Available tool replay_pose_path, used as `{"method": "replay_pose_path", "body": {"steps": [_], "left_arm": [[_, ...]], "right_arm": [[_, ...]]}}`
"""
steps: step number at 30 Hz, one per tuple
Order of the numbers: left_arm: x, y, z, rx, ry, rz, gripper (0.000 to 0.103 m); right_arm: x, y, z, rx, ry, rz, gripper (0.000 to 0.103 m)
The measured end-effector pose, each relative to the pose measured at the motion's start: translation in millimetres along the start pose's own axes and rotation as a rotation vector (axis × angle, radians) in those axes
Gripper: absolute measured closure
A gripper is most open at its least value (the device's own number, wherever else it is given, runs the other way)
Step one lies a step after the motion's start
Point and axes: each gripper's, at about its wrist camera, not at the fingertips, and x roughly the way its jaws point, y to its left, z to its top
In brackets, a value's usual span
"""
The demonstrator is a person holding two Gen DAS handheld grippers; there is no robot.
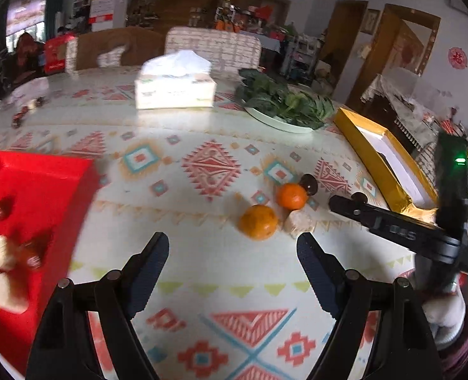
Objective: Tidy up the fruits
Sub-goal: 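Grasp an orange with the left gripper while the right gripper grasps a white rice cake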
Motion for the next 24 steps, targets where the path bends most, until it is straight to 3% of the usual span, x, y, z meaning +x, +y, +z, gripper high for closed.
{"method": "replay_pose_path", "body": {"steps": [6, 10, 19, 24], "left_arm": [[34, -9, 7, 0.008, 0.033, -0.077, 0.032], [56, -12, 7, 0.016, 0.091, -0.089, 0.07], [61, -17, 9, 0.039, 0.064, -0.055, 0.071], [39, -7, 8, -0.003, 0.019, -0.061, 0.071]], "right_arm": [[-12, -2, 0, 0.007, -0.027, 0.026, 0.06], [-9, -3, -2, 0.006, -0.017, 0.026, 0.06], [-7, -2, -3, 0.0, -0.014, 0.026, 0.06], [-8, -4, -3, 0.007, -0.025, 0.033, 0.06]]}}
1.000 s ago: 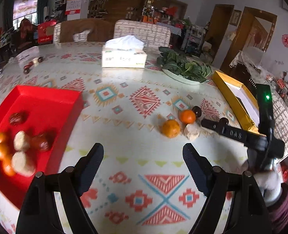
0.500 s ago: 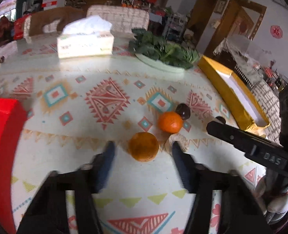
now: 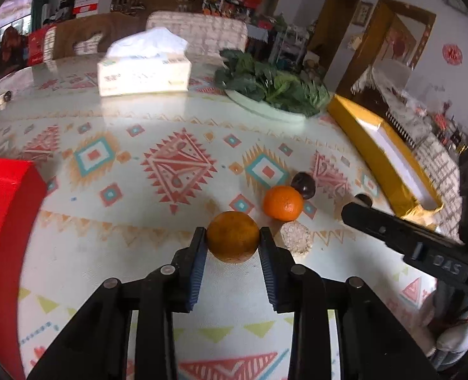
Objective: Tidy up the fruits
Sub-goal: 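Grasp an orange with the left gripper while the right gripper grasps a white rice cake, then carry the orange and rice cake over the red tray and open both grippers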
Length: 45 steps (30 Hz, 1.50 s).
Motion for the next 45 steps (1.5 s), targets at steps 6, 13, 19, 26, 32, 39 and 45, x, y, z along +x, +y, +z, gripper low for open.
{"method": "replay_pose_path", "body": {"steps": [6, 13, 19, 26, 32, 39, 45], "left_arm": [[-67, 19, -9, -0.048, -0.109, 0.02, 0.071], [-137, 73, -35, -0.147, -0.232, 0.132, 0.071], [-177, 135, -55, -0.253, -0.266, 0.218, 0.071], [-194, 183, -48, -0.244, -0.241, 0.266, 0.071], [-188, 212, -22, -0.217, -0.201, 0.285, 0.071], [-152, 274, 1, -0.307, -0.087, 0.294, 0.071], [-131, 302, 6, -0.369, -0.036, 0.269, 0.071]], "right_arm": [[-6, 4, -1, -0.002, -0.023, 0.037, 0.06], [-6, 15, -8, -0.004, -0.012, 0.1, 0.06], [-5, 40, -15, 0.014, 0.02, 0.128, 0.06], [-6, 119, -9, -0.079, 0.05, 0.192, 0.06], [14, 205, -3, -0.176, 0.085, 0.268, 0.06], [72, 280, -13, -0.268, 0.177, 0.282, 0.06], [122, 311, -18, -0.3, 0.237, 0.254, 0.06]]}}
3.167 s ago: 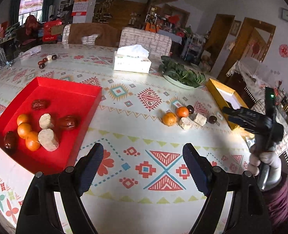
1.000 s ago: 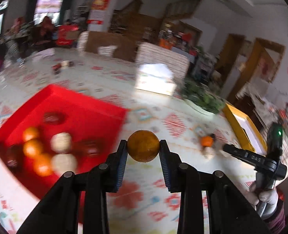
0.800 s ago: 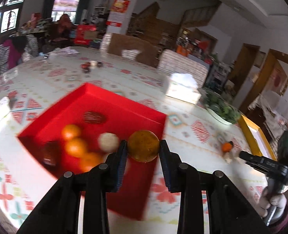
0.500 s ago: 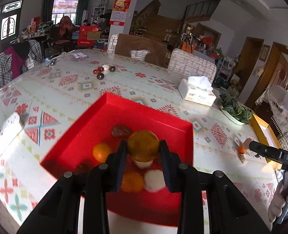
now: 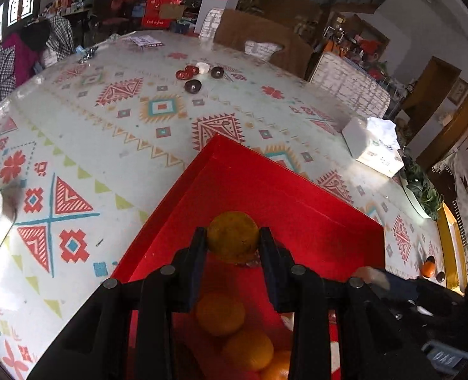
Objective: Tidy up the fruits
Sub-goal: 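Carry the orange and rice cake over the red tray and open both grippers, then move both grippers back to the remaining fruit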
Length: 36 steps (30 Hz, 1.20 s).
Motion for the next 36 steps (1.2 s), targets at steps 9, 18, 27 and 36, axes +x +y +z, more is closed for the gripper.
{"method": "replay_pose_path", "body": {"steps": [9, 18, 27, 36], "left_arm": [[13, 11, 3, -0.038, 0.022, -0.011, 0.07], [-34, 13, 0, -0.069, -0.073, -0.034, 0.049], [-91, -24, -32, -0.039, -0.147, -0.114, 0.038], [-105, -77, -92, -0.047, -0.101, -0.251, 0.033]], "right_arm": [[30, 4, 8, -0.008, 0.025, -0.04, 0.059], [8, -2, 11, 0.052, -0.043, -0.029, 0.058], [-47, -21, -7, 0.082, -0.121, -0.05, 0.054], [-102, -60, -52, 0.141, -0.169, -0.088, 0.053]]}}
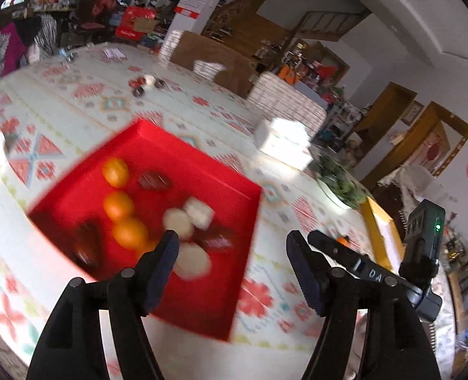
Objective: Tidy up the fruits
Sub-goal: 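Move both grippers back to the remaining fruit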
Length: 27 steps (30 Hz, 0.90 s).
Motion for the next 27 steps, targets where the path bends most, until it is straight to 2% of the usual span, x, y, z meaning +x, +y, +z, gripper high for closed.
{"method": "replay_pose_path", "body": {"steps": [3, 8, 18, 23, 27], "left_arm": [[6, -12, -21, -0.005, 0.031, -0.014, 0.033], [12, -31, -45, 0.041, 0.063, 0.017, 0.033], [26, -68, -67, 0.13, 0.119, -0.008, 0.033], [34, -77, -73, 0.151, 0.133, -0.007, 0.033], [43, -82, -77, 0.165, 0.159, -0.005, 0.033]], "right_arm": [[-23, -21, -9, 0.018, -0.023, -0.02, 0.053], [-63, -57, -20, 0.028, -0.065, -0.09, 0.051], [-132, -149, -24, 0.131, -0.149, -0.24, 0.05], [-155, -178, -18, 0.168, -0.19, -0.287, 0.05], [-153, -198, -14, 0.193, -0.184, -0.311, 0.049]]}}
